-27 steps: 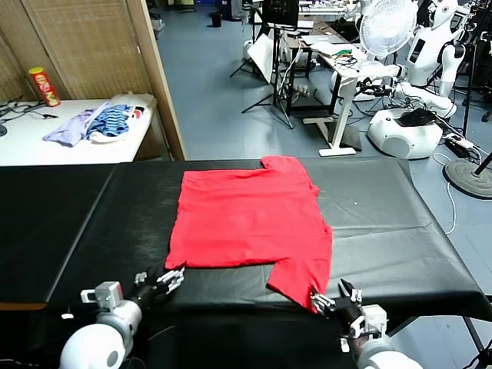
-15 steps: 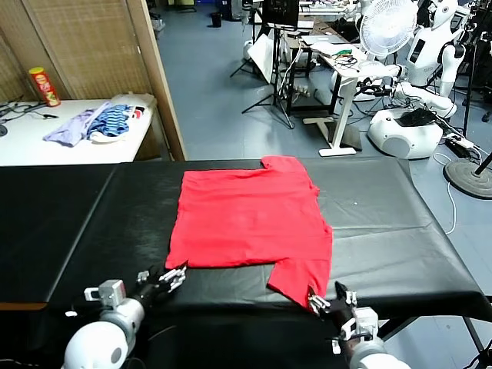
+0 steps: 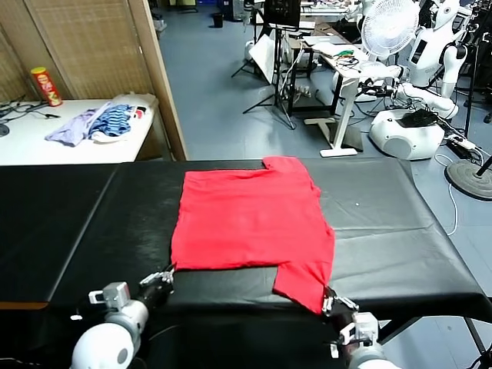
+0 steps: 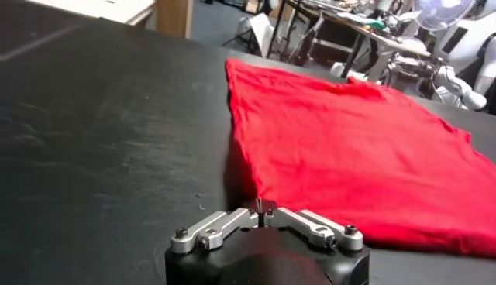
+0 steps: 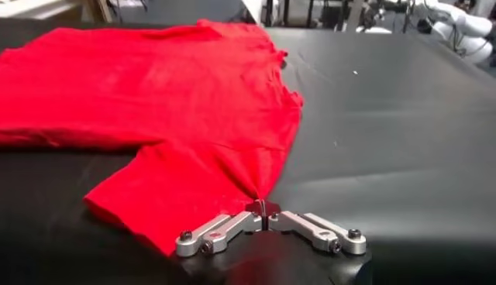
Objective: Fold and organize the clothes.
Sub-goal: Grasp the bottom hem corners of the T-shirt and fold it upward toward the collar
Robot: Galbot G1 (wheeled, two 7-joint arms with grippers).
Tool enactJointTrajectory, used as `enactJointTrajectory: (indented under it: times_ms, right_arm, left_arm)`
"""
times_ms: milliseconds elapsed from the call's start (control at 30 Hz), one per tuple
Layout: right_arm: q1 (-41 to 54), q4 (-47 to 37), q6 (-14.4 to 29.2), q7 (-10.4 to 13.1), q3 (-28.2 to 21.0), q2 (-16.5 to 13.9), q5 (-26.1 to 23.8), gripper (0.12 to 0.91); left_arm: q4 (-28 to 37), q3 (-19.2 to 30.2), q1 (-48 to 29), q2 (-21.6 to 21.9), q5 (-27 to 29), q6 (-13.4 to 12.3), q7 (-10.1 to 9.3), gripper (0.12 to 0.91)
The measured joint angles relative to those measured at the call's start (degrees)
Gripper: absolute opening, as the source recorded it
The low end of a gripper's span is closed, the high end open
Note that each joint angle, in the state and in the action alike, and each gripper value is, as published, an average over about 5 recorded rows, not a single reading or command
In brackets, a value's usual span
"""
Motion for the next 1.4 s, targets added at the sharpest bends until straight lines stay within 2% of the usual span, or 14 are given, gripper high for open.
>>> enactJointTrajectory:
  times_ms: [167, 333, 500, 733, 833, 933, 1033, 1167, 1300, 1400]
  right_arm:
    - [6.6, -4.5, 4.6, -0.1, -0.7, -2.0, 3.3, 0.122]
    - [15.1, -10.5, 7.1, 0.2, -2.4, -3.9, 4.4, 0.122]
    - [23.1, -17.9, 9.4, -1.1, -5.1, -4.5, 3.2, 0.122]
    - [32.0, -29.4, 12.5, -3.4, -9.3, -3.2, -1.1, 0.130]
    - [33.4, -31.8, 12.3, -3.8, -10.2, -2.7, -1.5, 0.201]
    - [33.0, -31.7, 10.9, -4.2, -10.2, -2.9, -1.6, 0.348]
    - [31.2, -29.4, 9.2, -4.7, -9.4, -3.5, -1.3, 0.515]
    - [27.5, -24.4, 8.1, -5.0, -8.2, -4.4, -1.0, 0.724]
    - [23.5, -21.0, 8.0, -4.8, -6.7, -4.4, -1.4, 0.793]
    - [21.2, -20.2, 8.2, -4.6, -5.8, -4.1, -1.7, 0.797]
  left_arm:
    - [-1.6, 0.1, 0.2, -1.2, 0.1, -2.8, 0.10, 0.126]
    - [-0.3, 0.8, -3.8, -1.7, 0.4, -4.0, 0.16, 0.126]
    - [2.2, 2.6, -8.6, -1.3, 3.3, -5.1, 0.38, 0.126]
    - [8.6, 5.7, -13.9, -1.2, 10.2, -7.3, 1.44, 0.126]
    - [12.2, 6.4, -16.2, -0.9, 11.9, -7.8, 1.58, 0.126]
    - [15.1, 6.7, -18.0, -0.6, 12.6, -7.9, 1.92, 0.138]
    - [16.8, 6.9, -18.9, -0.6, 13.3, -8.0, 2.40, 0.239]
    - [17.1, 6.9, -18.6, -0.5, 13.6, -8.1, 2.56, 0.469]
    - [16.1, 6.5, -17.4, -0.1, 13.5, -8.0, 2.53, 0.681]
    - [14.9, 6.4, -16.1, -0.2, 13.2, -7.7, 2.55, 0.777]
